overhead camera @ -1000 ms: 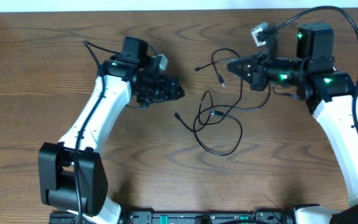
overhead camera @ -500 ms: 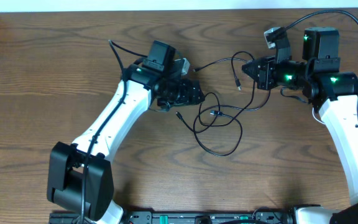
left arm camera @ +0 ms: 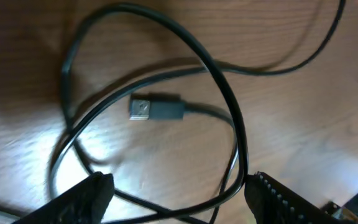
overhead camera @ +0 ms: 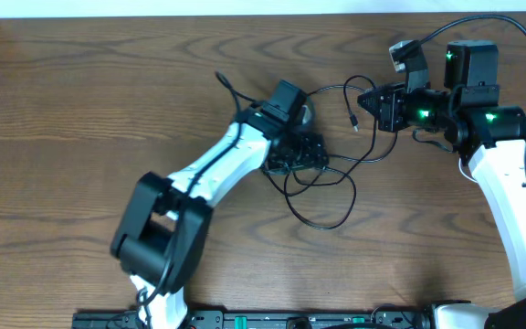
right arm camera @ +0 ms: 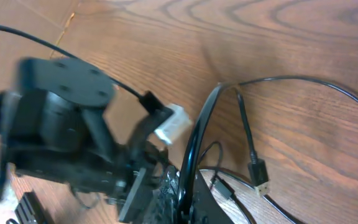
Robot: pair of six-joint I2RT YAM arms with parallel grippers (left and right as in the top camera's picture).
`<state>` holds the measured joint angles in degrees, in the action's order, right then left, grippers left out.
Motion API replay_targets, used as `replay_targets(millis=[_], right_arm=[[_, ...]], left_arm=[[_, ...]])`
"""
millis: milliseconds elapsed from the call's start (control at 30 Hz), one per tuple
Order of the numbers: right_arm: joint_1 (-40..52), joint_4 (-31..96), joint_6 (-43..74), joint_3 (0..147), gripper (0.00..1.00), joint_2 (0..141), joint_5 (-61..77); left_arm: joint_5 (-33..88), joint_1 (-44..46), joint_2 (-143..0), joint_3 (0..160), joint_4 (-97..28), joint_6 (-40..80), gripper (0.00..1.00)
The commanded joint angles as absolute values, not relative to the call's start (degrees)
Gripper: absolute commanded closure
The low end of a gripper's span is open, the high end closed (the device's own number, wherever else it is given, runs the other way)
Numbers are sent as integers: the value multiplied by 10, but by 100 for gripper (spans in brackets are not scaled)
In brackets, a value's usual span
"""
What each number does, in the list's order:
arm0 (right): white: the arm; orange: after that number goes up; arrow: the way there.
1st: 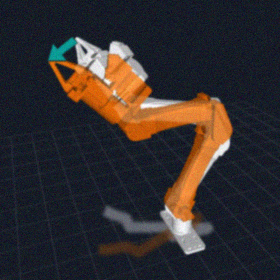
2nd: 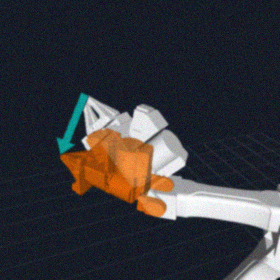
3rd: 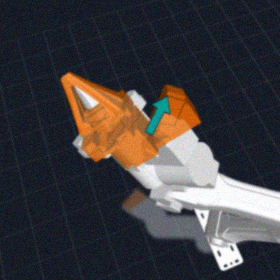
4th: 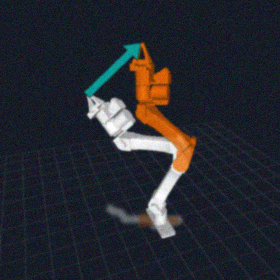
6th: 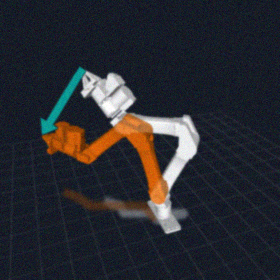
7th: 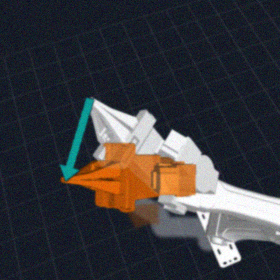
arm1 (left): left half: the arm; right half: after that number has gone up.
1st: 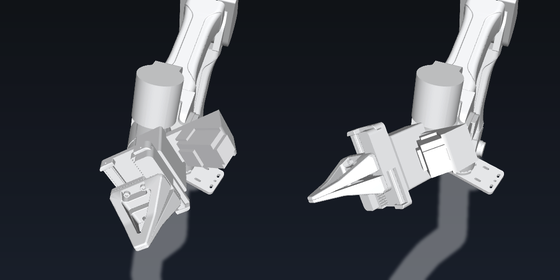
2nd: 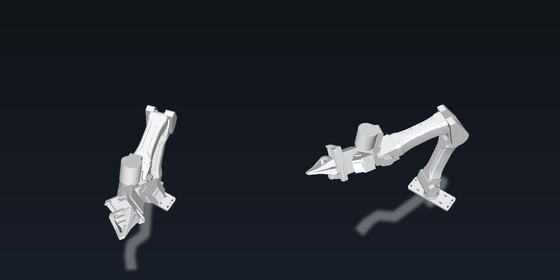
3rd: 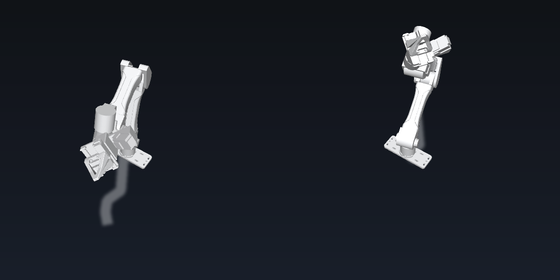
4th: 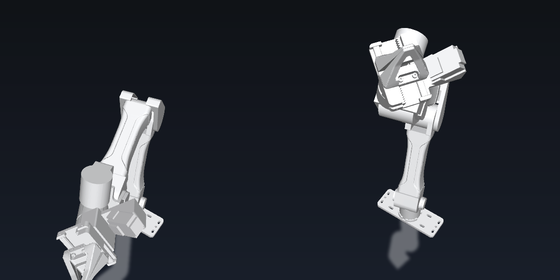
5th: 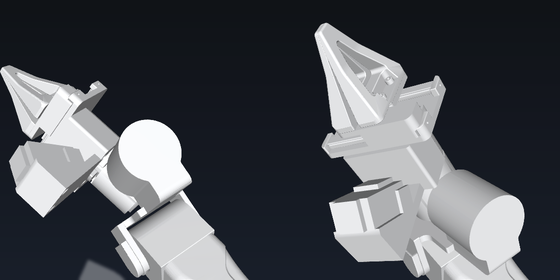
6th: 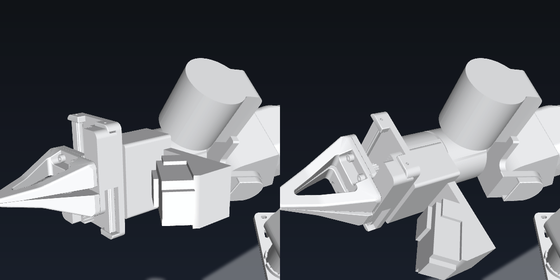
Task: Untangle cables
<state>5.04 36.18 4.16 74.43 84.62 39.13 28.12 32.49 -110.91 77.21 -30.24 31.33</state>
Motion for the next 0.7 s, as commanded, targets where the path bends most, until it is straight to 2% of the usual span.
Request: replay_targets(millis=[0,233,500,600,667], right_arm=[[48,362,47,748,99,847,394],[50,362,47,748,99,847,393],[50,363,47,748,99,847,393],[50,370,46,748,99,847,393],[50,376,46,748,99,847,390]], left_arm=[[273,338,-1119,770,-281,329,28],[241,349,-1120,770,-265,329,36],[211,349,-1120,770,-264,322,67],[211,347,-1120,770,-265,289,90],[213,342,-1119,770,-265,279,92]])
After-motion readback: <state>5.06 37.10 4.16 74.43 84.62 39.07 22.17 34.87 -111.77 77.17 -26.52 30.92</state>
